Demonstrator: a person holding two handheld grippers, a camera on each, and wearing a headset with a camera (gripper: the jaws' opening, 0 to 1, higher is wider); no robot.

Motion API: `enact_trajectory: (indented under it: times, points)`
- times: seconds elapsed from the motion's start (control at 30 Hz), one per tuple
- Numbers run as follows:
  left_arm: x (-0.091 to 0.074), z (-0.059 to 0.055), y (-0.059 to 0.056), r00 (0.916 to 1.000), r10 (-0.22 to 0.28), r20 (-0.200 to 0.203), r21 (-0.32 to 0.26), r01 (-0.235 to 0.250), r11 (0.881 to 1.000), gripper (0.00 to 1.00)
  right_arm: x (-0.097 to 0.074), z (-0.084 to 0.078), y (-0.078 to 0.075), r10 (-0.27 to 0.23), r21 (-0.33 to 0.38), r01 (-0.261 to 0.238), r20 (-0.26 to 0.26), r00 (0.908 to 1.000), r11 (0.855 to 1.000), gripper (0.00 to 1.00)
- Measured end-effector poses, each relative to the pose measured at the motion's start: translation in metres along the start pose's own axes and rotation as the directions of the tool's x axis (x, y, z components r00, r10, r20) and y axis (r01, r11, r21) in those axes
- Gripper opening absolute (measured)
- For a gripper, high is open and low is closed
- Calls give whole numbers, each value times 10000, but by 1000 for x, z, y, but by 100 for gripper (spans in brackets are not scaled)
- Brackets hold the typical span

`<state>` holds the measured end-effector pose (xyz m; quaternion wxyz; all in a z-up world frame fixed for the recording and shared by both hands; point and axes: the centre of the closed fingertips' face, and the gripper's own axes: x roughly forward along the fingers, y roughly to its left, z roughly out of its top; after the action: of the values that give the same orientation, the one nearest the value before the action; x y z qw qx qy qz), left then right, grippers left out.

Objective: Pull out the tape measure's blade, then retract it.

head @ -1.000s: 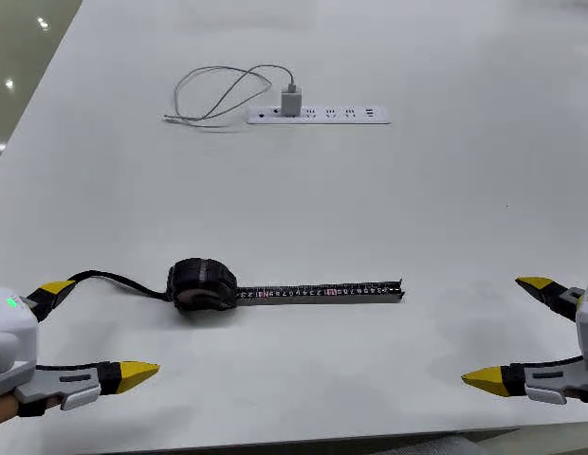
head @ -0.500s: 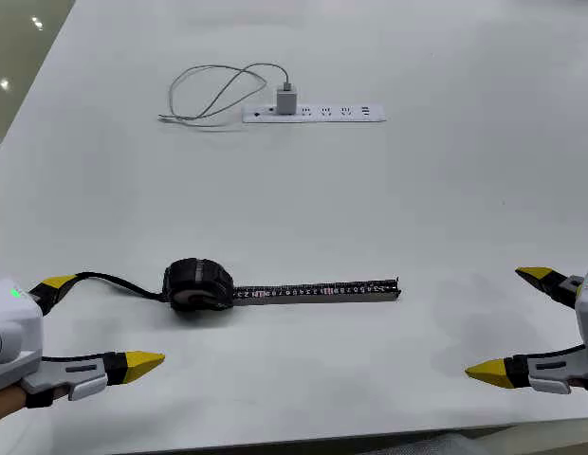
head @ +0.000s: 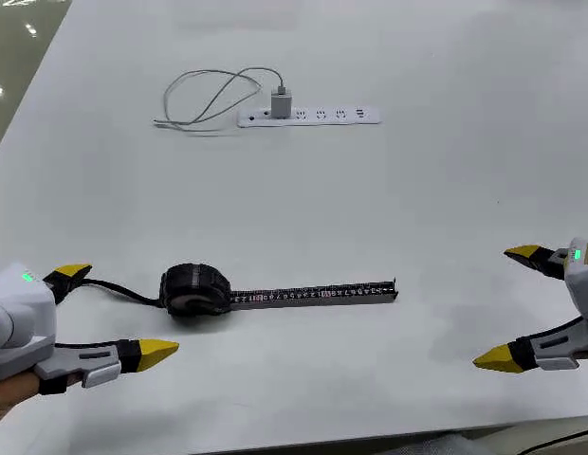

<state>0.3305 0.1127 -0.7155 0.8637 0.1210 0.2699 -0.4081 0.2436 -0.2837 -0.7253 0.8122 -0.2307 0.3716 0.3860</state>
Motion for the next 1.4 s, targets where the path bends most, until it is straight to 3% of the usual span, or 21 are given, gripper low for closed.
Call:
enact_trajectory:
  times: [0.1, 0.17, 0.23, 0.33, 0.37, 0.4, 0.5, 0.63, 0.67, 0.7, 0.77, 0.83, 0.87, 1.03, 1.2, 1.4]
  points:
    - [3, 0, -4, 9999, -117, -56, -201, 116, 9997, 99, 2, 5, -1, 197, -84, -198, -50, 9998, 9998, 99]
    - [6, 0, -12, 9990, -445, -97, -518, 440, 9977, 99, 4, 8, 0, 324, -184, -326, -119, 9994, 9993, 99]
    - [10, -1, -14, 9995, -274, -187, -294, 268, 9992, 99, 7, 10, 0, 499, -349, -506, -207, 9985, 9981, 99]
    - [16, -1, -14, 9996, 37, -274, -466, -50, 9989, 99, 11, 15, -1, 632, -548, -648, -305, 9975, 9964, 99]
    - [19, -2, -7, 9975, 650, -276, -967, -673, 9930, 99, 13, 16, -1, 699, -584, -718, -350, 9969, 9957, 99]
    - [21, -3, -8, 9964, 757, -391, -1282, -801, 9885, 99, 15, 17, -2, 743, -601, -765, -380, 9965, 9953, 99]
    - [28, 0, -12, 9949, 958, -306, -1439, -993, 9846, 99, 19, 23, -3, 844, -741, -873, -413, 9956, 9934, 99]
    - [35, 0, -20, 9957, 863, -329, -1566, -904, 9835, 99, 24, 27, -2, 1004, -884, -1050, -547, 9934, 9905, 99]
    - [37, 0, -23, 9962, 813, -305, -1808, -855, 9798, 99, 25, 27, -3, 1003, -907, -1055, -594, 9932, 9903, 99]
    - [38, -4, -23, 9931, 1038, -551, -2468, -1143, 9623, 99, 26, 27, -5, 941, -947, -999, -641, 9935, 9905, 99]
    - [41, 0, -23, 9917, 1233, -353, -3034, -1282, 9442, 99, 28, 29, -9, 889, -952, -950, -662, 9938, 9909, 99]
    - [40, -1, -15, 9808, 1903, -432, -2762, -1947, 9412, 99, 30, 32, -11, 872, -932, -924, -583, 9945, 9913, 99]
    - [42, -1, -17, 9820, 1839, -432, -2766, -1887, 9423, 99, 31, 33, -12, 879, -928, -933, -608, 9943, 9913, 99]
    - [43, 2, -11, 9722, 2325, -261, -2890, -2300, 9293, 99, 36, 39, -15, 932, -1075, -995, -623, 9937, 9892, 99]
    - [48, 6, -14, 9677, 2516, -152, -2448, -2476, 9374, 99, 43, 38, -23, 744, -1352, -869, -946, 9927, 9870, 99]
    - [56, 4, -17, 9595, 2812, -157, -2056, -2783, 9382, 99, 50, 39, -20, 1023, -1545, -1205, -1208, 9874, 9806, 99]
